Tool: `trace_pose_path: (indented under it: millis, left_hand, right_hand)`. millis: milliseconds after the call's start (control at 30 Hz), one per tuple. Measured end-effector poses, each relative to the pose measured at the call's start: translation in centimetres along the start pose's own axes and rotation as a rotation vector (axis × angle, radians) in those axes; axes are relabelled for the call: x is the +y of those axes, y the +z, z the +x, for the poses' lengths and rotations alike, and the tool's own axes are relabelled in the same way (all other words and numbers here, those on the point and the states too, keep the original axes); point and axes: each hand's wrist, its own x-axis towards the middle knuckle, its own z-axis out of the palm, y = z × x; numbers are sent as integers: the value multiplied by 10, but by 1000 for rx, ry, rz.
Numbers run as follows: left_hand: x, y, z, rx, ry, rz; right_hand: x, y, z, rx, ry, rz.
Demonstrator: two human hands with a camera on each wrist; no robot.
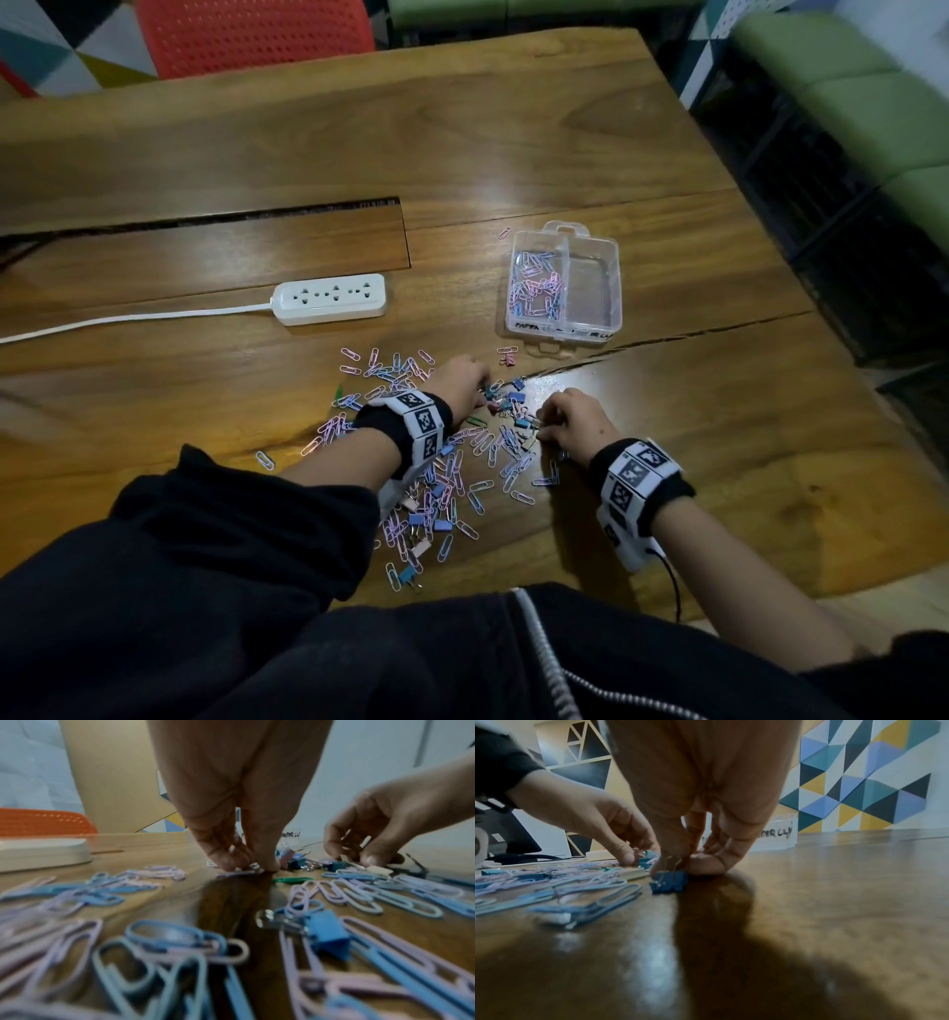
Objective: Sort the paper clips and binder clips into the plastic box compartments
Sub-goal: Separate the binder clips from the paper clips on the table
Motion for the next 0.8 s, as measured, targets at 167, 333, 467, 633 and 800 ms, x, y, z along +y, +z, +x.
trace_pose_path:
  millis: [167,333,467,633,800]
  left_hand:
    - [-1,-1,-3,-27,-82,-30]
    - [-4,-2,-7,-54,-57,21]
    - [-11,1,-8,22,-154,-323]
    - [-15,-11,-14,-54,-209,-752]
    - [-12,-13,-10,-192,-356,-1078]
  right_hand:
    - [3,5,1,38,19,20]
    - [6,1,-2,47,-16,2]
    - [17,2,-2,48,-1,164]
    - [23,-7,-7,83,119,574]
    - [19,-28,-11,-60,263,1115]
